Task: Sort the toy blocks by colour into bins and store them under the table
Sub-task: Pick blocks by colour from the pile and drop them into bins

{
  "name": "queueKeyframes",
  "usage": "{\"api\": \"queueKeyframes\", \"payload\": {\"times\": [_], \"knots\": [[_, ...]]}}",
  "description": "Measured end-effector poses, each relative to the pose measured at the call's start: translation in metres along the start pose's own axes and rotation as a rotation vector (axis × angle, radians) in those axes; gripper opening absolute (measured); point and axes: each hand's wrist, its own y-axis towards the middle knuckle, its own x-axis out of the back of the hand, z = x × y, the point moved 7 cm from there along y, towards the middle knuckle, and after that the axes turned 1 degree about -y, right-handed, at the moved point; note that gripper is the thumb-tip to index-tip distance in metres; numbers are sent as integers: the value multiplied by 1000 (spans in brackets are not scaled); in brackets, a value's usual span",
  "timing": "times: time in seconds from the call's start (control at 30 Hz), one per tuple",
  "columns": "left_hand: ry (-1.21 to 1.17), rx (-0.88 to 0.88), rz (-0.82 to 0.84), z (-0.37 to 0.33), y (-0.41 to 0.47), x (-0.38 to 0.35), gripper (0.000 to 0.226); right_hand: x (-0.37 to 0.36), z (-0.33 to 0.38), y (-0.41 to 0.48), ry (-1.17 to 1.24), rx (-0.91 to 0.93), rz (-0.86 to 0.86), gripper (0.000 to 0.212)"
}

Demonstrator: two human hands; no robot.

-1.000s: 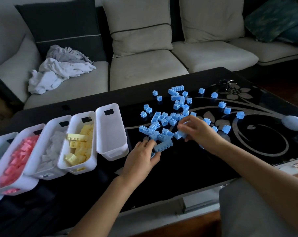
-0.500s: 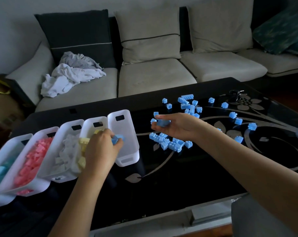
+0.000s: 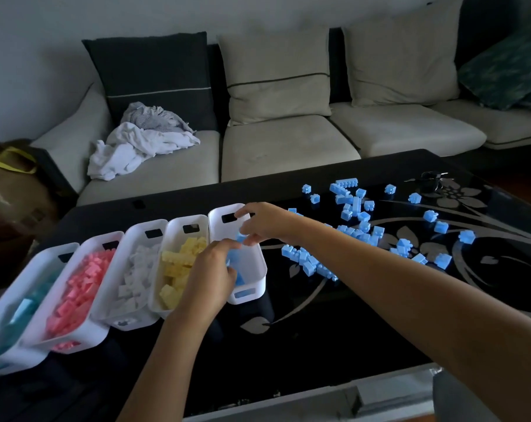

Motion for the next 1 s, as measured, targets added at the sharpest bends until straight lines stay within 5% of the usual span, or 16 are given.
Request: {"api": "queueKeyframes", "payload": {"times": [0.13, 0.27, 0.37, 0.47, 0.6, 0.73, 1.0], "knots": [[-6, -68, -9, -7, -1, -3, 51, 24, -14, -18, 94, 18, 14, 26], [-98, -239, -117, -35, -8, 1, 48, 60, -46, -61, -146, 54, 47, 19], [-156, -352, -85, -62, -18, -15, 38, 90, -77, -101, -343, 62, -19, 23], [-150, -412, 67, -83, -27, -56, 32, 110, -117, -138, -478, -3, -72, 54], [-14, -379, 230, -88, -25, -112, 55, 118, -161, -175, -721, 16, -128, 84], [95, -348, 192, -88, -17, -138, 66, 105, -180, -187, -866, 0, -151, 71], [44, -382, 47, -92, -6, -143, 33, 73, -158, -147, -832, 64, -268, 62]]}}
